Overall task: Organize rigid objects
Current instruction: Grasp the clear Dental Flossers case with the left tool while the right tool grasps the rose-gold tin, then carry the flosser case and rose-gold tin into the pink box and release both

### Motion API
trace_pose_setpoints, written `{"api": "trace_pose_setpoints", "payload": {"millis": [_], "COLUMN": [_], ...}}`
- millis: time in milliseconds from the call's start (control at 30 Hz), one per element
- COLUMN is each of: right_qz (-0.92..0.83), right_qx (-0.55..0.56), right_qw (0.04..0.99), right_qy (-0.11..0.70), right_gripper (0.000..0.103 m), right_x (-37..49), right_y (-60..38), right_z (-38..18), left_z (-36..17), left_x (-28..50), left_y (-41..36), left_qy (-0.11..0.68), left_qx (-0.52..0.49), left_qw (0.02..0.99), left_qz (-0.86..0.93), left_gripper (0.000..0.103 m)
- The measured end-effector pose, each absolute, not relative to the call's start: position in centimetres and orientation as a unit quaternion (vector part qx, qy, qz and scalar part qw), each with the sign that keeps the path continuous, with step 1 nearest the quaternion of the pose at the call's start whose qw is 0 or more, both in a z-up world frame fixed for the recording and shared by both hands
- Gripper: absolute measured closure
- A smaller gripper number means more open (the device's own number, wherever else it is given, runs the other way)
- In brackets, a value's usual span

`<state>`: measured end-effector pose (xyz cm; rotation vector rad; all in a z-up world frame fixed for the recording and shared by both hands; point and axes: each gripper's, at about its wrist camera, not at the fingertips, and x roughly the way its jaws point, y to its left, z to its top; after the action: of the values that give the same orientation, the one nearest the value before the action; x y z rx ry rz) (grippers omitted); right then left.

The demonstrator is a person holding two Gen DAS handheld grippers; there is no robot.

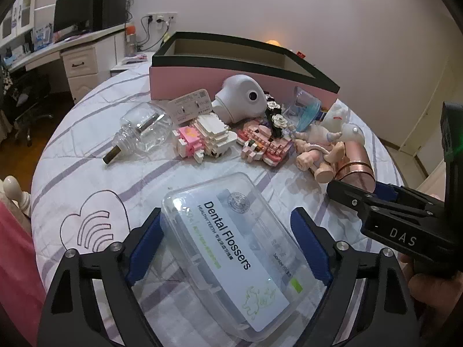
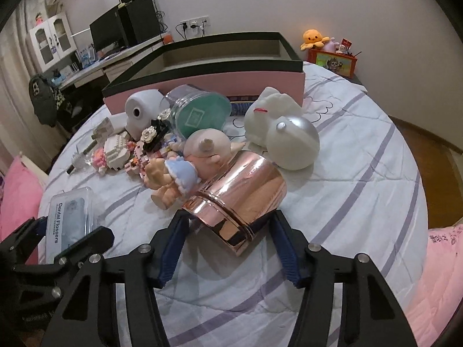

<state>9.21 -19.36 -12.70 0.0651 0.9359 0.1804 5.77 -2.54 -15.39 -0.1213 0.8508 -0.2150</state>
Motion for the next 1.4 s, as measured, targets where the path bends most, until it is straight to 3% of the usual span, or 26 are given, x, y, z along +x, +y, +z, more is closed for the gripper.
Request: {"api": "trace_pose_setpoints", "payload": {"millis": [233, 300, 400, 467, 500, 667, 1067, 1267, 1400], "right_qz": [0.081, 0.075, 0.072, 0.074, 0.070, 0.079, 0.081, 0.064, 0.061], "right_qx": [0.034, 0.035, 0.033, 0.032, 0.026, 0.039, 0.061, 0.059, 0.066], "right_qw": [0.887, 0.888, 0.890, 0.889, 0.889, 0.891, 0.894, 0.889, 0.893], "right_qy": [0.454, 0.452, 0.449, 0.451, 0.451, 0.446, 0.436, 0.450, 0.440], "right_gripper": [0.044, 0.030, 0.026, 0.031, 0.040, 0.042, 0.051, 0.051, 0.051], "right_x": [9.6, 9.8, 10.3, 10.6, 10.6, 10.2, 9.8, 10.7, 11.6], "right_y": [-19.7, -19.7, -19.4, -19.4, -19.4, -20.4, -22.2, -22.2, -22.4], "right_z": [-12.7, -12.7, -12.6, -12.9, -13.0, -12.5, -11.5, -12.8, -12.9], "left_z": [-15.2, -15.3, -15.9, -15.8, -15.8, -15.4, -13.8, -15.9, -15.8], "left_x": [6.2, 6.5, 6.8, 6.6, 6.6, 6.5, 6.3, 6.7, 6.6], "left_y": [-2.1, -2.2, -2.6, -2.5, -2.4, -1.4, -1.2, -1.9, -1.8], "left_qy": [0.411, 0.413, 0.417, 0.412, 0.412, 0.409, 0.390, 0.422, 0.418], "left_qx": [-0.040, -0.033, -0.019, -0.021, -0.023, -0.035, -0.019, 0.004, -0.007], "left_qw": [0.906, 0.907, 0.906, 0.908, 0.907, 0.908, 0.916, 0.904, 0.906], "left_qz": [-0.094, -0.075, -0.073, -0.077, -0.081, -0.090, -0.090, -0.064, -0.066], "left_gripper": [0.018, 0.016, 0.016, 0.020, 0.020, 0.028, 0.032, 0.031, 0.038]}}
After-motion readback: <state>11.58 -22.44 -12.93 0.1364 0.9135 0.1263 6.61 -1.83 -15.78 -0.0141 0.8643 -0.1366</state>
